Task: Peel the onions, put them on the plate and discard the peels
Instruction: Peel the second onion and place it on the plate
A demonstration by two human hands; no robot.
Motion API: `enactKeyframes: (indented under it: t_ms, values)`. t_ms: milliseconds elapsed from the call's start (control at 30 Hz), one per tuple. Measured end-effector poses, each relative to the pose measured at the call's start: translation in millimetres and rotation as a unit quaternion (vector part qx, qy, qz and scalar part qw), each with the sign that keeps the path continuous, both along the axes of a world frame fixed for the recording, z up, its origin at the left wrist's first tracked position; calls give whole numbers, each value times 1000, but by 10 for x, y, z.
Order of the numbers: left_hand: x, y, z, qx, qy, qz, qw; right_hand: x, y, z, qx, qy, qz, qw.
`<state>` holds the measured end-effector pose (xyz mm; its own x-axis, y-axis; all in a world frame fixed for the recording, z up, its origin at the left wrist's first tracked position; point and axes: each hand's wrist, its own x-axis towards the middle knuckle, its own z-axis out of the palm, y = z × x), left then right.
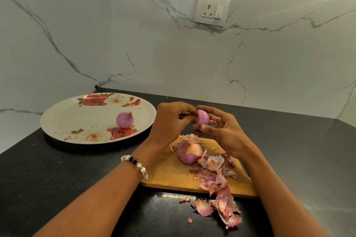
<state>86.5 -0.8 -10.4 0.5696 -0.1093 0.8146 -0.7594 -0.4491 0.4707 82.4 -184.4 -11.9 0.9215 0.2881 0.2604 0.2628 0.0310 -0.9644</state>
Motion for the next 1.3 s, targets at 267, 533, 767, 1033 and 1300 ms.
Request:
enactKeyframes:
  t_ms: [267, 533, 767, 1033, 1300]
  values:
    - [25, 0, -10, 54, 7, -10, 998, -26, 14, 3, -1, 10, -5, 1000]
    - [-23, -30, 27, -25, 56, -36, 997, -11, -15, 34, 37, 19, -7, 999]
    - [3, -16, -7, -36, 37, -23, 998, -6, -1, 27, 27, 20, 7, 999]
    - [64, -6, -43, 37, -30, 3, 999, -44, 38, 29, 34, 35, 8, 999]
    - [32, -25, 6, -22, 23, -23, 999, -62, 29, 61, 23, 24, -8, 999]
